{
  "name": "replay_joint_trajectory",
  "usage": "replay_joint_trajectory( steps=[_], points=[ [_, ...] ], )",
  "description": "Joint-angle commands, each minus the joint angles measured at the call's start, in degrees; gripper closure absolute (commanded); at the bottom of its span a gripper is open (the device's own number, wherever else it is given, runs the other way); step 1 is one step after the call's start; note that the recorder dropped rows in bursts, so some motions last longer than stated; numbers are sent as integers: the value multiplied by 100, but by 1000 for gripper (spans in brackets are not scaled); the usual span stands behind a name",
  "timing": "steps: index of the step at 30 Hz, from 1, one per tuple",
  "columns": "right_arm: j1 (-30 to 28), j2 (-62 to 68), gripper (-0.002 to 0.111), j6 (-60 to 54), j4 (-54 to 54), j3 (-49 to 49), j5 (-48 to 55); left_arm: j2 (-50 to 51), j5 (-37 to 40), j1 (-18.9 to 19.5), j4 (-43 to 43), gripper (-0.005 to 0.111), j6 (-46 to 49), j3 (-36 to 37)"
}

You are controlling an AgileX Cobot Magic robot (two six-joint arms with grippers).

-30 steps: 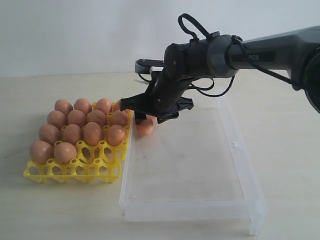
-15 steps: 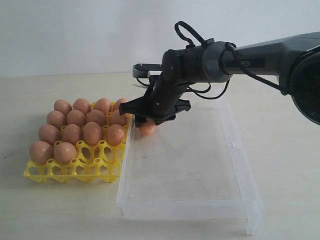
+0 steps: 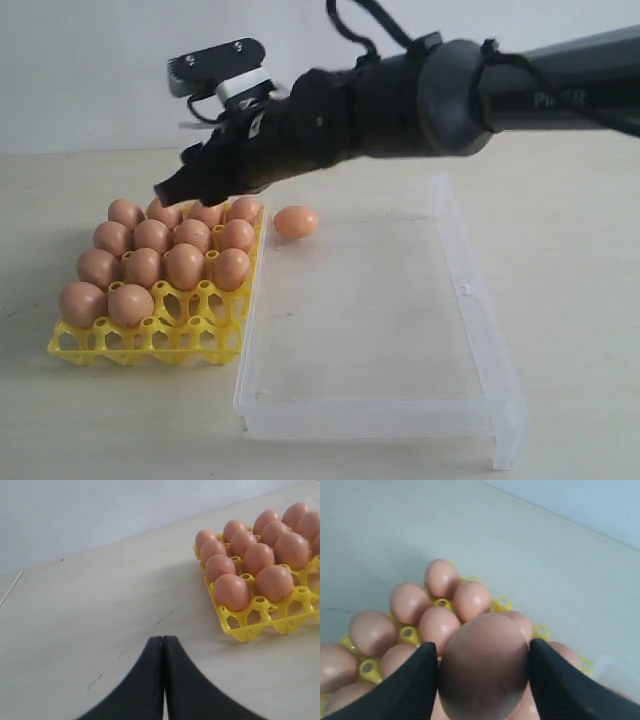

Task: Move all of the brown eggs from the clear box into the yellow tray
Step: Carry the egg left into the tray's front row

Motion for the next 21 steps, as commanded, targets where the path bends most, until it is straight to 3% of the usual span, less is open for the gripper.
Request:
replay_joint_trajectory(
  steps=[1,8,21],
  points=[
    [526,45,108,-141,-165,742,-1678,-35,-45,-21,0,107,-31,-23],
    [1026,320,108,454,-768,1300,-3011,-35,-45,-21,0,107,-31,-23],
    [1044,705,108,953,-1025,1321,-2920,-35,-45,-21,0,107,-31,-23]
  ],
)
